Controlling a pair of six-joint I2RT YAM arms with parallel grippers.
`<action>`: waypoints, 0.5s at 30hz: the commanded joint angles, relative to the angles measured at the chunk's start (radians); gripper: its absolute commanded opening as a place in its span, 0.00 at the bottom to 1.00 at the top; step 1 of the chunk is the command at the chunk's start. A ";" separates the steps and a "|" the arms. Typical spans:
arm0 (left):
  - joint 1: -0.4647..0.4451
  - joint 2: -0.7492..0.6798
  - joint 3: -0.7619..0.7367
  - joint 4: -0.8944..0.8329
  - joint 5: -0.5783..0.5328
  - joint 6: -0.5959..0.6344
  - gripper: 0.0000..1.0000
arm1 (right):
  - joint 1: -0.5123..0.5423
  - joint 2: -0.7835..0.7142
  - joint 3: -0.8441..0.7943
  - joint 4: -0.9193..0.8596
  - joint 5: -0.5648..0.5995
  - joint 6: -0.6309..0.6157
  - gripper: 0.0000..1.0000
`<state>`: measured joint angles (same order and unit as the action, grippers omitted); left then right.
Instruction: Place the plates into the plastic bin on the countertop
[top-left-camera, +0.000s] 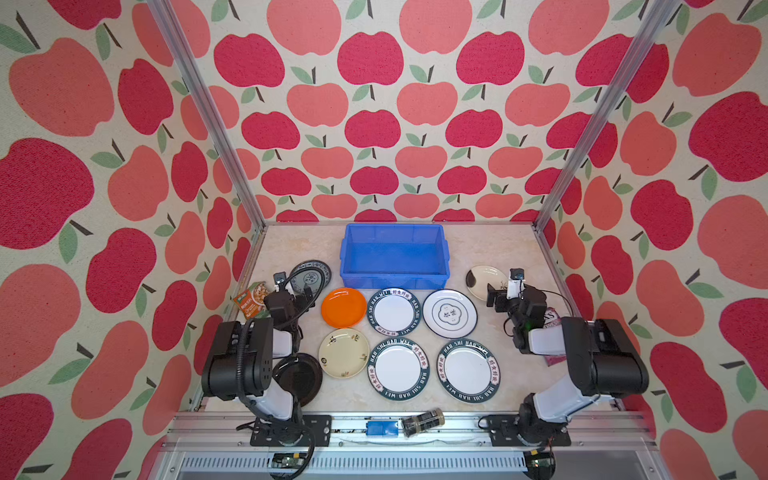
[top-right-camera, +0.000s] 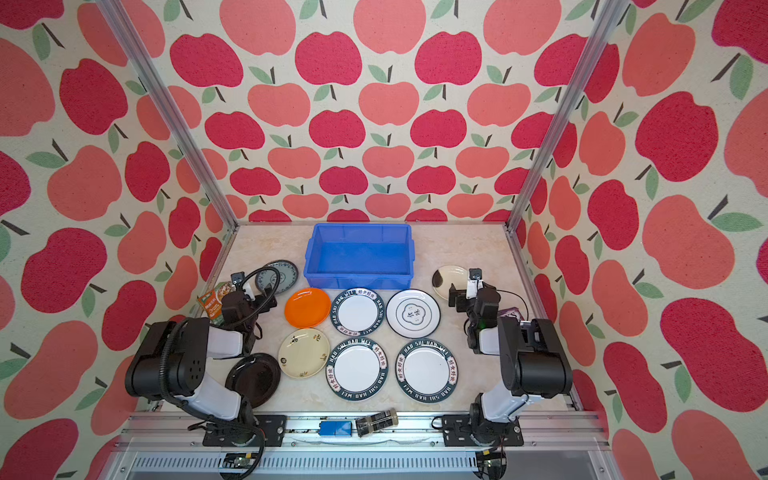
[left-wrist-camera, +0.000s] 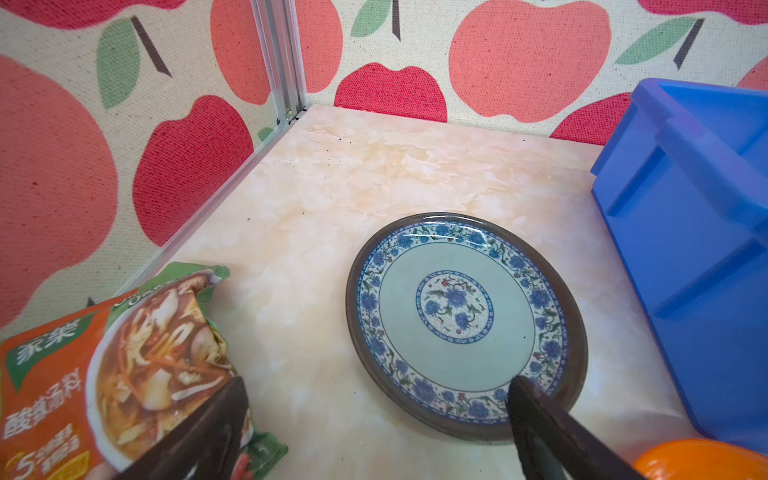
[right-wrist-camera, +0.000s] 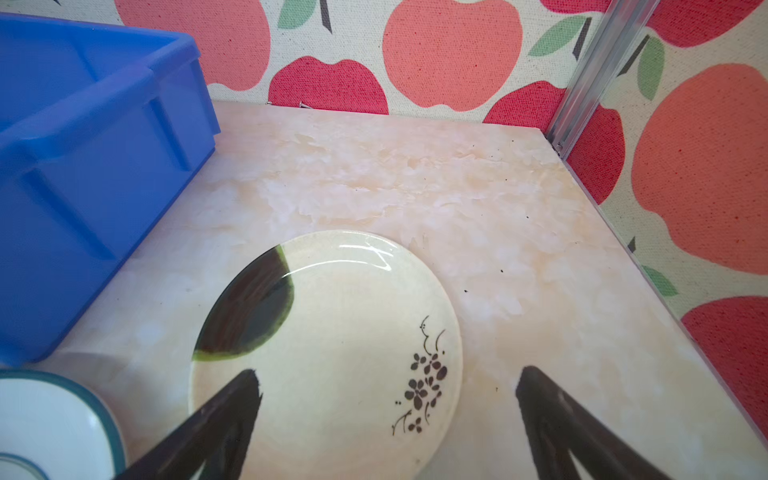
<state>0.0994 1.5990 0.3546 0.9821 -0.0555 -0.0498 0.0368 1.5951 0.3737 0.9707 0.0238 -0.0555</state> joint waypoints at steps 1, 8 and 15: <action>-0.005 0.010 0.015 0.001 -0.007 0.021 0.99 | -0.002 -0.008 -0.005 0.014 -0.015 0.008 1.00; -0.007 0.010 0.019 -0.007 -0.009 0.024 0.99 | -0.002 -0.008 -0.005 0.013 -0.015 0.007 1.00; -0.015 0.013 0.021 -0.009 -0.010 0.034 0.99 | -0.002 -0.009 -0.004 0.013 -0.016 0.009 0.99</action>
<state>0.0856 1.5990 0.3546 0.9749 -0.0555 -0.0326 0.0368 1.5951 0.3737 0.9710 0.0238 -0.0555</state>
